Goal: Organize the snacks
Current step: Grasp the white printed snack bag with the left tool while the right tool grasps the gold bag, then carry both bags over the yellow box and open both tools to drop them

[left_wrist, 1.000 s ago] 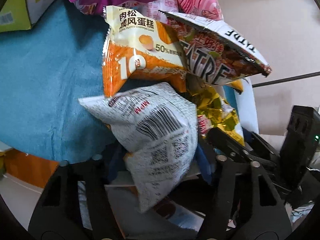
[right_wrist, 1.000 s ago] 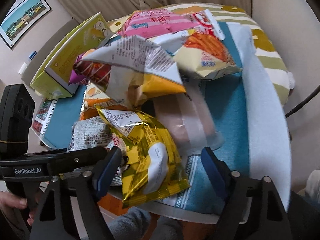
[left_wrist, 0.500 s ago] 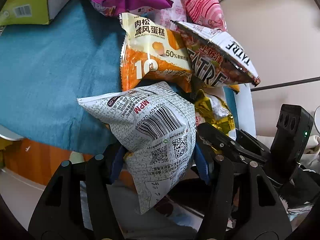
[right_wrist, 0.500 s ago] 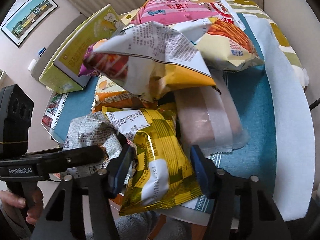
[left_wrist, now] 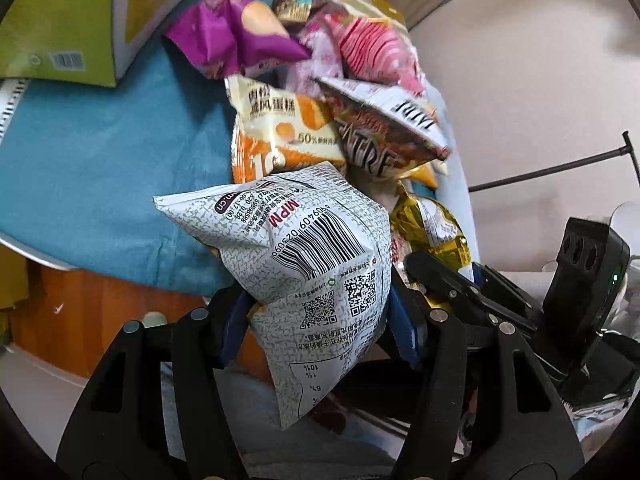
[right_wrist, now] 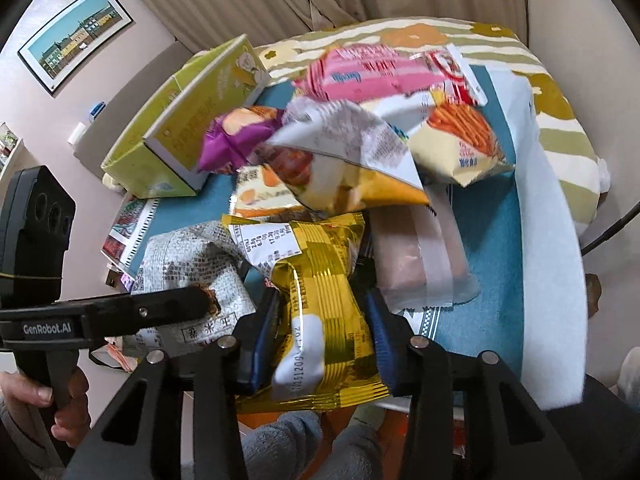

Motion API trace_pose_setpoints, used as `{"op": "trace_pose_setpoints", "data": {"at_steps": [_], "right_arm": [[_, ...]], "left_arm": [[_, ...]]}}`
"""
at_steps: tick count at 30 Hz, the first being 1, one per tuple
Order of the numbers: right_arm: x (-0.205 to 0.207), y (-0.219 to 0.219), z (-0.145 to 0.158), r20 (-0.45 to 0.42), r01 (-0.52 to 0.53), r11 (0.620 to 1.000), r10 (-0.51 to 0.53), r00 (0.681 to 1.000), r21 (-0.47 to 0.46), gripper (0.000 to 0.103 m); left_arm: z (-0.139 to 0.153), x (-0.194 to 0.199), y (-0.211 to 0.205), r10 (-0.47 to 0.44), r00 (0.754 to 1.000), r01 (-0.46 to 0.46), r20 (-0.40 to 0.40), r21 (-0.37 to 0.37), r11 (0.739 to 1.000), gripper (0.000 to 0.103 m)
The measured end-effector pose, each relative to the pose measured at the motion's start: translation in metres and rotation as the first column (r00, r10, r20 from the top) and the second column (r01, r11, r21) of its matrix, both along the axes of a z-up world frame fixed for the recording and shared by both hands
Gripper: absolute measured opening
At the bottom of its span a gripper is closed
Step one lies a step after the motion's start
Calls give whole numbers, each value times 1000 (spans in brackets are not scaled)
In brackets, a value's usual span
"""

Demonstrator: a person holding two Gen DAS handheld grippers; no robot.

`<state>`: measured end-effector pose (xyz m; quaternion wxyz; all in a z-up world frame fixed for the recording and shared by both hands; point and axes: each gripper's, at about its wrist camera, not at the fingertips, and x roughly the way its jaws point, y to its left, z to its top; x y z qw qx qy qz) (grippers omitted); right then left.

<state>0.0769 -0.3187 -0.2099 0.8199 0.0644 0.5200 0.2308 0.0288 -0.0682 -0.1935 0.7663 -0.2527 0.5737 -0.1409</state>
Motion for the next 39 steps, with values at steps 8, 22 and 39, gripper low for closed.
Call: {"op": "trace_pose_setpoints", "data": {"at_steps": [8, 22, 39], "right_arm": [[-10, 8, 45, 79, -11, 1000, 9, 997, 24, 38], [33, 57, 122, 248, -40, 999, 33, 968, 25, 37], [169, 218, 159, 290, 39, 998, -49, 956, 38, 37]], "left_arm": [[56, -13, 30, 54, 993, -55, 106, 7, 998, 57], [121, 33, 81, 130, 958, -139, 256, 18, 990, 57], [115, 215, 250, 62, 964, -80, 258, 61, 995, 57]]}}
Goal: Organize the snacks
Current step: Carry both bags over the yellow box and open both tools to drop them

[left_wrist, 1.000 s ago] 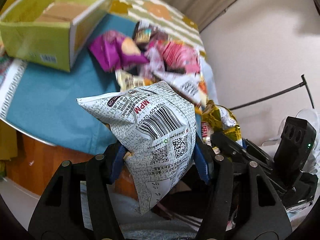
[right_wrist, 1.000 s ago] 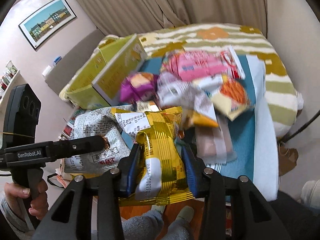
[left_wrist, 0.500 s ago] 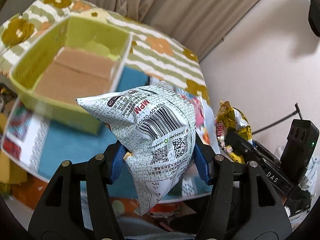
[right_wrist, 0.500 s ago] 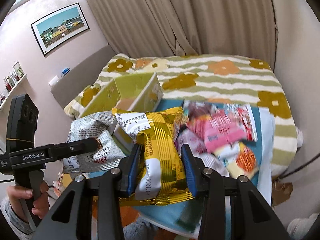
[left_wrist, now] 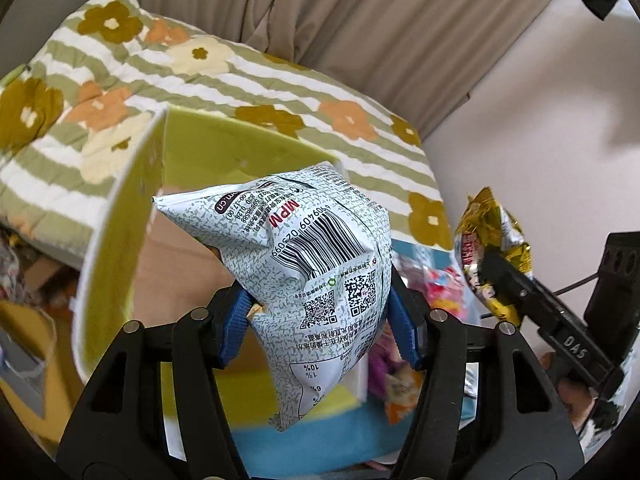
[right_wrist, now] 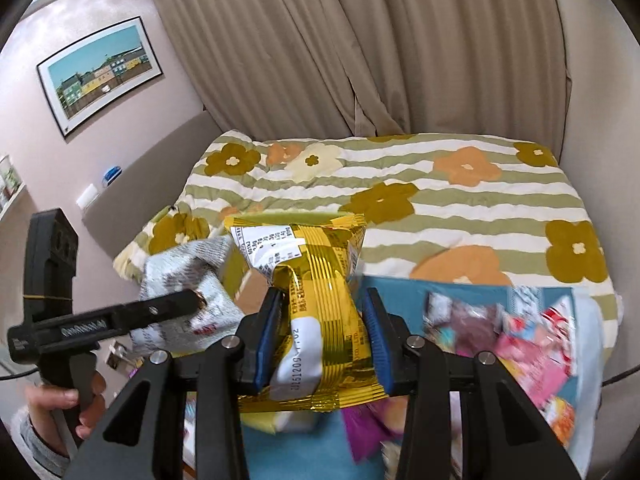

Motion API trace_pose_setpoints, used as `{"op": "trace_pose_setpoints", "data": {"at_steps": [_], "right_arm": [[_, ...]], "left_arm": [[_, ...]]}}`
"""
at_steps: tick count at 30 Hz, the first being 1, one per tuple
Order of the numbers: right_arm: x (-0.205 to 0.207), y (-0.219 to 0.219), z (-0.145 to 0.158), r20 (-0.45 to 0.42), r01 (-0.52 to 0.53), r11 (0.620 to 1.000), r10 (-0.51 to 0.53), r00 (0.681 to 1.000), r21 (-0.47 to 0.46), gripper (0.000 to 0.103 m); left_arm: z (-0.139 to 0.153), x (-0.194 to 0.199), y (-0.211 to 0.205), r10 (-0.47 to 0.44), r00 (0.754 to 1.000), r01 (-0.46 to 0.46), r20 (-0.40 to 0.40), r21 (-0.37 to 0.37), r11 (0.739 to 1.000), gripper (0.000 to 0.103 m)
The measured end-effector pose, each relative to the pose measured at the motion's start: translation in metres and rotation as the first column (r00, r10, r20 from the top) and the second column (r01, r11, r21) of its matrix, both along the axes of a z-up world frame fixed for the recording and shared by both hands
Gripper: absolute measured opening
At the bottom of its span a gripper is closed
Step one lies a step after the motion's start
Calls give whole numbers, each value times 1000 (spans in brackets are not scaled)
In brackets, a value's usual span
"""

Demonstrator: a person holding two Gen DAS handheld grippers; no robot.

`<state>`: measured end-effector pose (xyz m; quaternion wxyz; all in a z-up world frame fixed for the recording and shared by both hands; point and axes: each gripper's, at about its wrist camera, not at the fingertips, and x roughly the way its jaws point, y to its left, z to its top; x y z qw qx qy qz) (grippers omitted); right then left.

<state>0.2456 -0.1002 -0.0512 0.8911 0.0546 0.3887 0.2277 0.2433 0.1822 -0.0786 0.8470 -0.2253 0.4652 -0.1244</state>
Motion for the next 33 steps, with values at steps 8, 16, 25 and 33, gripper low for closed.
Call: {"op": "trace_pose_setpoints", "data": {"at_steps": [8, 16, 25, 33], "right_arm": [[62, 55, -18, -62, 63, 997, -66, 996, -54, 37], [99, 75, -51, -129, 51, 995, -61, 990, -81, 37], [115, 79, -77, -193, 13, 996, -30, 981, -87, 37], [119, 87, -80, -188, -17, 993, -5, 982, -117, 37]], "left_arm": [[-47, 92, 17, -31, 999, 34, -40, 86, 996, 57], [-91, 133, 12, -50, 991, 72, -123, 182, 981, 57], [-101, 143, 5, 17, 991, 35, -132, 385, 922, 103], [-78, 99, 18, 75, 993, -28, -95, 424, 905, 103]]}}
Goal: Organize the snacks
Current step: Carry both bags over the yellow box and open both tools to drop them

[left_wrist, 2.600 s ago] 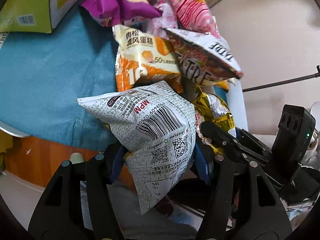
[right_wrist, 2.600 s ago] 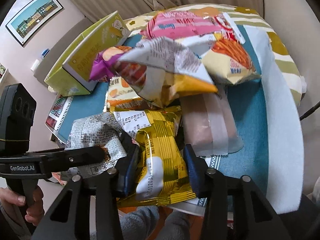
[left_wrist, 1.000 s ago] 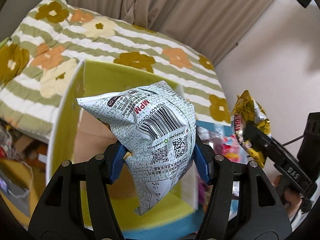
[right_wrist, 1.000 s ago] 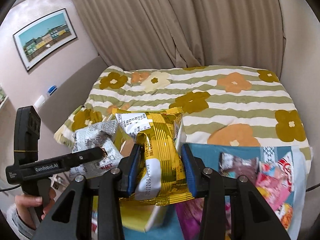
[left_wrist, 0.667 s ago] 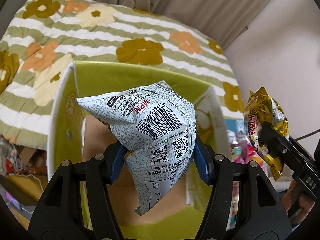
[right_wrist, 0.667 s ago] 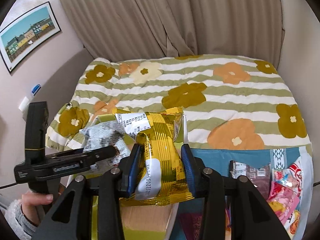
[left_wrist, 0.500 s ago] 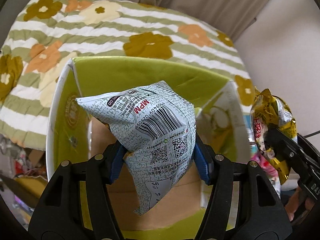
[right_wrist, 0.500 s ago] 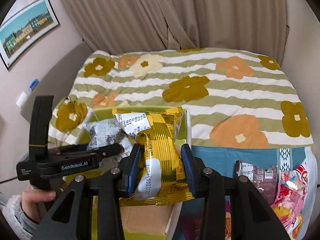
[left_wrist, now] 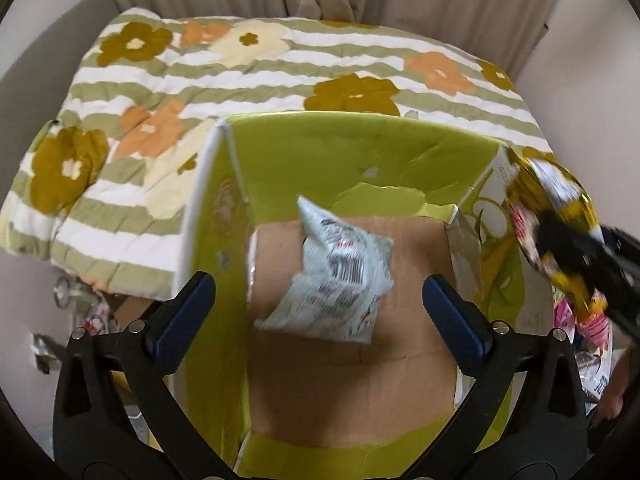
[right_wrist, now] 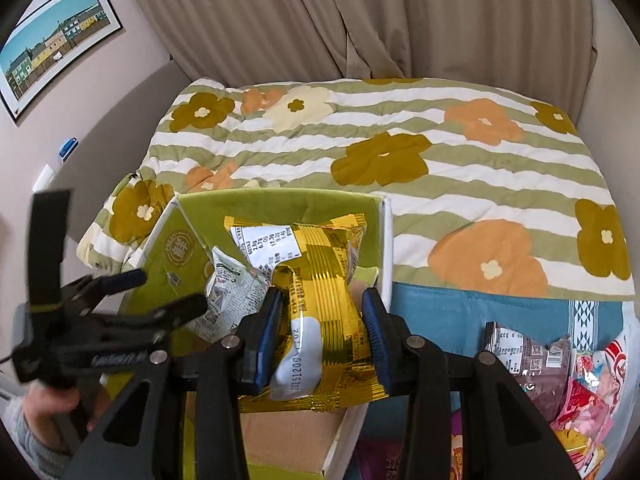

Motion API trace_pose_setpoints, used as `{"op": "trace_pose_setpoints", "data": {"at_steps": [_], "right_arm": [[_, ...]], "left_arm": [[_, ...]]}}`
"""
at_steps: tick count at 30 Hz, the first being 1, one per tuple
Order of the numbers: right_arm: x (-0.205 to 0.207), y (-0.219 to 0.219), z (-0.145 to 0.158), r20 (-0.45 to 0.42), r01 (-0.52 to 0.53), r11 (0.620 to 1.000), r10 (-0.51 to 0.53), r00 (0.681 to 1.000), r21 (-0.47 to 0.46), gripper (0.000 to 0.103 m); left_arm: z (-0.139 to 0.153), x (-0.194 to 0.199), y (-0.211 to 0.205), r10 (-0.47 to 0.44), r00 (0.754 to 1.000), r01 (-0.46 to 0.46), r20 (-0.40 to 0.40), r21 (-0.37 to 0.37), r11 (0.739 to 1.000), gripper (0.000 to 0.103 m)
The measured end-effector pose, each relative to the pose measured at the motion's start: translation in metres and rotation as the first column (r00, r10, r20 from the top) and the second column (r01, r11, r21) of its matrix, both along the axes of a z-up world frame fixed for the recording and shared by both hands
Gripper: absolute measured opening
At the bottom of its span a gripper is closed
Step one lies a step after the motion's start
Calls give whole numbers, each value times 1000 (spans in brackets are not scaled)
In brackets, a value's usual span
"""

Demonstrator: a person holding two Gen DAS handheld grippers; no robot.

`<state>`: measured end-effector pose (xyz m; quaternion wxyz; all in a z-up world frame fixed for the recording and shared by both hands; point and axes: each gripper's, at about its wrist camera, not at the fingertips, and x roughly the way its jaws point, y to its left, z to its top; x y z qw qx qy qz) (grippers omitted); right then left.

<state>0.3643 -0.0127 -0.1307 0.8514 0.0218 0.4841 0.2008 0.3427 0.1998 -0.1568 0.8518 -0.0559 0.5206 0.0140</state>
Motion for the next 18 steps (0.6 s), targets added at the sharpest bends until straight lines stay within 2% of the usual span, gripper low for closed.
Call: {"op": "trace_pose_setpoints", "data": {"at_steps": [3, 9, 12, 13, 14, 16, 18], "right_arm": [[6, 14, 2, 0, -26, 1000, 26, 1000, -8, 37], [24, 42, -16, -12, -67, 995, 66, 998, -68, 37], [30, 48, -24, -15, -65, 994, 64, 998, -89, 43], [31, 49, -27, -16, -64, 994, 62, 998, -87, 53], [32, 50, -28, -19, -61, 994, 59, 998, -86, 73], [31, 49, -30, -16, -49, 995, 48, 999, -86, 101], [25, 47, -28, 4, -42, 995, 43, 999, -88, 101]], "left_arm": [[6, -12, 7, 17, 1000, -17, 14, -3, 1000, 103], [8, -27, 18, 41, 999, -41, 16, -9, 999, 103], [8, -34, 23, 48, 999, -47, 20, -10, 999, 103], [8, -36, 24, 49, 999, -49, 21, -6, 999, 102], [8, -39, 25, 50, 998, -50, 23, -4, 999, 102], [7, -44, 25, 53, 998, -53, 25, 1, 999, 102], [5, -49, 26, 57, 998, -57, 21, -4, 998, 102]]}}
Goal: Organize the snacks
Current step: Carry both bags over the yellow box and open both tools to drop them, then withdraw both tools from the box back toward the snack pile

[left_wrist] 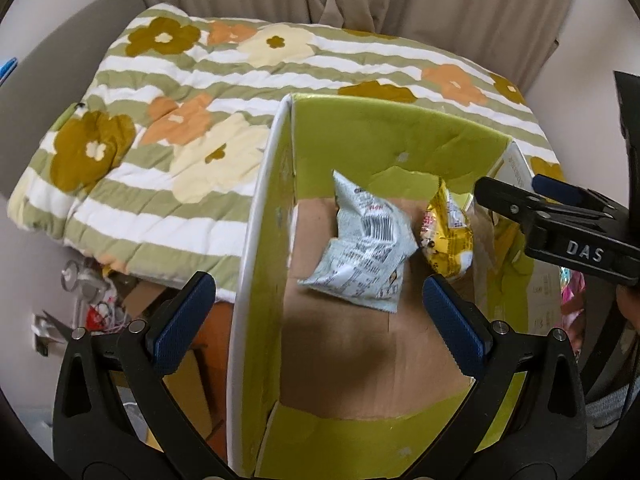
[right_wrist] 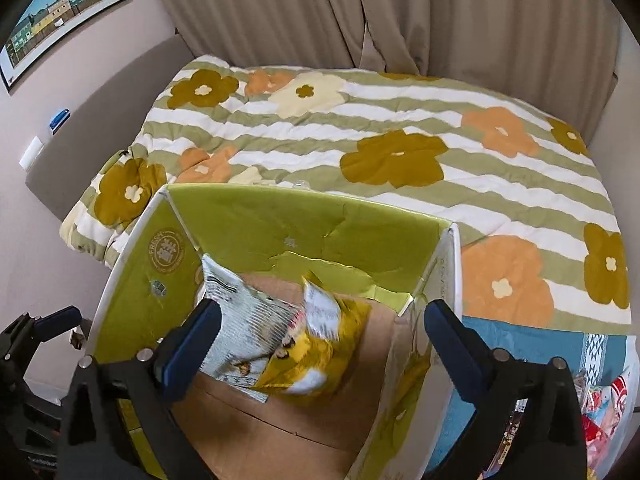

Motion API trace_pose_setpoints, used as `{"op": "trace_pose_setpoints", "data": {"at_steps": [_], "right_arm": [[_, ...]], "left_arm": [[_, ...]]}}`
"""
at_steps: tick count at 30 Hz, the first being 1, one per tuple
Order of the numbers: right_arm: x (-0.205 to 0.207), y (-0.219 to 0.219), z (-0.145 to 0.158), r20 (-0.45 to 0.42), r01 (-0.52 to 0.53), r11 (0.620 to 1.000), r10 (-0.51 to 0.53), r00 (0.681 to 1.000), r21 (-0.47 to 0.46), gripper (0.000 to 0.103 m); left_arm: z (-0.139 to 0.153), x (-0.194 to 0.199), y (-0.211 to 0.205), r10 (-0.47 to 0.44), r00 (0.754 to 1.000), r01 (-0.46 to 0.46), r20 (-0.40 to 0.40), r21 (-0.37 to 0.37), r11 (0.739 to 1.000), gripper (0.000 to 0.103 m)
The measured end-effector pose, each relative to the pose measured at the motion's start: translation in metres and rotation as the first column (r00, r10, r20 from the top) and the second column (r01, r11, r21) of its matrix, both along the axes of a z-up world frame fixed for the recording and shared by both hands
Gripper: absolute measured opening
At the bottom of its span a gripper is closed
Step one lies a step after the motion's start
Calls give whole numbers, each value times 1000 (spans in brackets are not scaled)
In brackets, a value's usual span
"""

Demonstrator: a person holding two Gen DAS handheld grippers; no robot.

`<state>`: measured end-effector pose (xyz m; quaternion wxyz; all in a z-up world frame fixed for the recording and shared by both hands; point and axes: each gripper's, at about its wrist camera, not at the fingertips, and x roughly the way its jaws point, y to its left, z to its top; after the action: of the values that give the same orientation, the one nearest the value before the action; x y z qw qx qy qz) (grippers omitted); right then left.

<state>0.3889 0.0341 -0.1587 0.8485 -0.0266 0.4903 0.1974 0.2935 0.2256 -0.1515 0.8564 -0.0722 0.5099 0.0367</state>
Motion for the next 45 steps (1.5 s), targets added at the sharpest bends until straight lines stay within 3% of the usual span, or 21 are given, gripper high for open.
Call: {"op": "trace_pose_setpoints", "data": {"at_steps": [7, 17, 24, 31, 45], "right_arm": [[-24, -5, 15, 18, 7, 1000, -7, 1000, 2, 101], [-67, -20, 76, 114, 75, 997, -77, 990, 30, 101], [-113, -46, 123, 214, 128, 990, -136, 967, 55, 101], [-170, -93, 149, 284, 168, 983, -182, 941, 74, 101], [-284, -213, 152, 373, 256, 965, -258, 891, 56, 101]], "left_arm": [[7, -14, 2, -5, 1000, 5, 17, -18, 1000, 102], [67, -42, -6, -68, 990, 67, 122, 17, 998, 102], [107, -80, -26, -88, 972, 75, 217, 69, 995, 103], [125, -134, -65, -73, 953, 51, 293, 84, 995, 103], [122, -228, -176, -105, 934, 98, 340, 39, 994, 103]]}}
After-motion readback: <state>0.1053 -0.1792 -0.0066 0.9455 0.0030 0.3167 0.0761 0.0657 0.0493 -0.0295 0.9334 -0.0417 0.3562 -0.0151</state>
